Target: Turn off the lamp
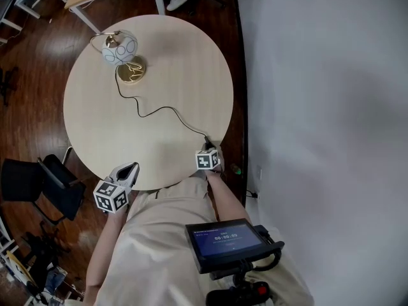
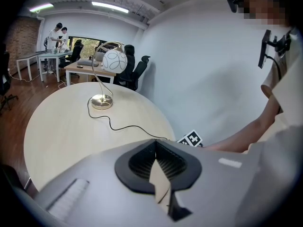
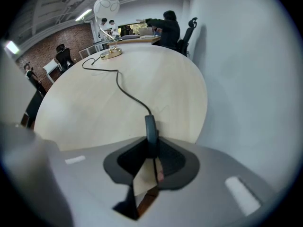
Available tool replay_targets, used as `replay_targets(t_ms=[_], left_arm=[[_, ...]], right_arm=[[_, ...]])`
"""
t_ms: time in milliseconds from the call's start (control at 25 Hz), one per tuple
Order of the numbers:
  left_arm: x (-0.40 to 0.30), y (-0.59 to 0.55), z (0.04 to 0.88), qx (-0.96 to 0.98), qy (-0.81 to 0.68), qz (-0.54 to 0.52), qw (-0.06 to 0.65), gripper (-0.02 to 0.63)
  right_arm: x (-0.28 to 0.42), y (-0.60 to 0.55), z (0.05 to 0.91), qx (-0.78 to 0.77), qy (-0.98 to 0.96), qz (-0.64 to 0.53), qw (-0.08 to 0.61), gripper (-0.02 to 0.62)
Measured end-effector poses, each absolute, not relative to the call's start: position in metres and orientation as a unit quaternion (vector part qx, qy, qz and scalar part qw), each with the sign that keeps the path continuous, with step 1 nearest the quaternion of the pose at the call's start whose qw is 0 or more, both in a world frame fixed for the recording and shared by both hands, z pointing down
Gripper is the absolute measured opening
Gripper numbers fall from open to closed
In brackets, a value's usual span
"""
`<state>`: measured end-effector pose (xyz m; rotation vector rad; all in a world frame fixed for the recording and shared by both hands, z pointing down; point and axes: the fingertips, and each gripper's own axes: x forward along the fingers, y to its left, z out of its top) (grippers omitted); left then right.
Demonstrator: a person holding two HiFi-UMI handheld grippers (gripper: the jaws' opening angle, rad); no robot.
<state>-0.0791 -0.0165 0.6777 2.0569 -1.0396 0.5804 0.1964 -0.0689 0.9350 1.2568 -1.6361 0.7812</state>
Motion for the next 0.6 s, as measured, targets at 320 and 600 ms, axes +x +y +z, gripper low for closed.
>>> replay_targets(t_ms=[320, 600], left_arm=[[-0.087, -0.016, 0.677, 0.802, -0.412, 0.221, 0.372, 0.005], [-0.098, -0.014, 0.676, 0.804, -0.415, 0.208, 0.373, 0.005]], right_arm=[[0.198, -0.069, 0.938, 0.511, -0.654, 0.313, 0.461, 0.071], [0.198, -0.081, 0.923, 0.531, -0.649, 0.303, 0.453, 0.164]])
